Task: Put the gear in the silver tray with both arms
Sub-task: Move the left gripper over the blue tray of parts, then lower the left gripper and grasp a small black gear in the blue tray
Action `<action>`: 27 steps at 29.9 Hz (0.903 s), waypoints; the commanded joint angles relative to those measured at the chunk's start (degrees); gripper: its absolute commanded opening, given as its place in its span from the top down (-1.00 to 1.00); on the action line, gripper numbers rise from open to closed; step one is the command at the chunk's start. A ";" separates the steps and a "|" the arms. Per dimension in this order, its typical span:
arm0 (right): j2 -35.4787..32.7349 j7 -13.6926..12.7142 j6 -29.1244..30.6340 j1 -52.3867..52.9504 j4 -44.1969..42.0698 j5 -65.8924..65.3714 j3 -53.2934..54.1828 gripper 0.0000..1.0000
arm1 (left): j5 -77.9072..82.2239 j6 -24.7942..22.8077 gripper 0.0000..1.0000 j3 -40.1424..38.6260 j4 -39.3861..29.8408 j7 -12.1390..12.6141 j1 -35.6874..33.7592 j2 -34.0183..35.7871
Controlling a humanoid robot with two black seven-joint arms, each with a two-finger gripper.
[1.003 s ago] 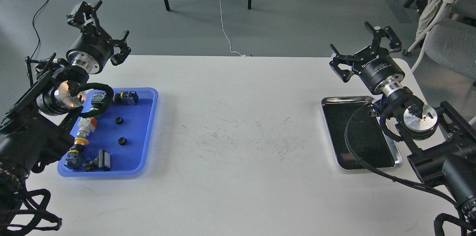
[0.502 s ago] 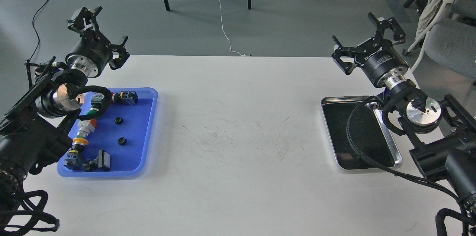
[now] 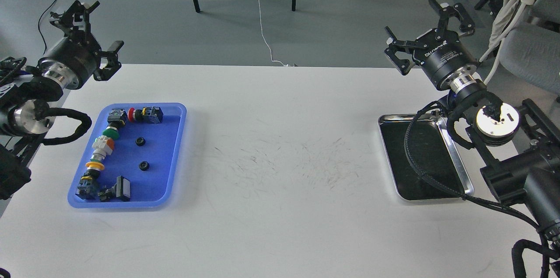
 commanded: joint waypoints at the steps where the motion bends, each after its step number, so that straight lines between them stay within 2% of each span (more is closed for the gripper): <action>1: -0.18 0.00 -0.10 0.03 0.01 0.01 0.23 -0.98 | 3.22 0.03 -0.97 2.55 -10.39 -0.02 3.64 8.55; 4: -1.23 0.00 -0.01 0.03 -0.07 0.01 1.46 -0.98 | 6.48 -0.41 -0.97 3.78 -17.69 -0.20 6.71 15.85; 8: -1.32 0.00 0.17 -0.06 -0.07 0.01 1.11 -0.98 | 8.24 -0.42 -0.97 4.05 -23.50 -0.11 10.14 22.98; 15: -1.32 0.00 -0.09 -0.06 -0.16 0.01 1.55 -0.98 | 20.62 -0.41 -0.97 7.56 -30.80 0.15 10.94 30.90; 21: -1.50 0.00 -1.41 -0.06 -0.34 0.01 -0.55 -0.98 | 42.66 0.29 -0.96 10.28 -36.87 0.33 11.12 30.38; 27: -2.90 0.00 -1.06 -0.15 -0.43 0.01 -0.91 -0.98 | 63.41 5.47 -0.96 17.84 -36.70 0.15 11.12 26.61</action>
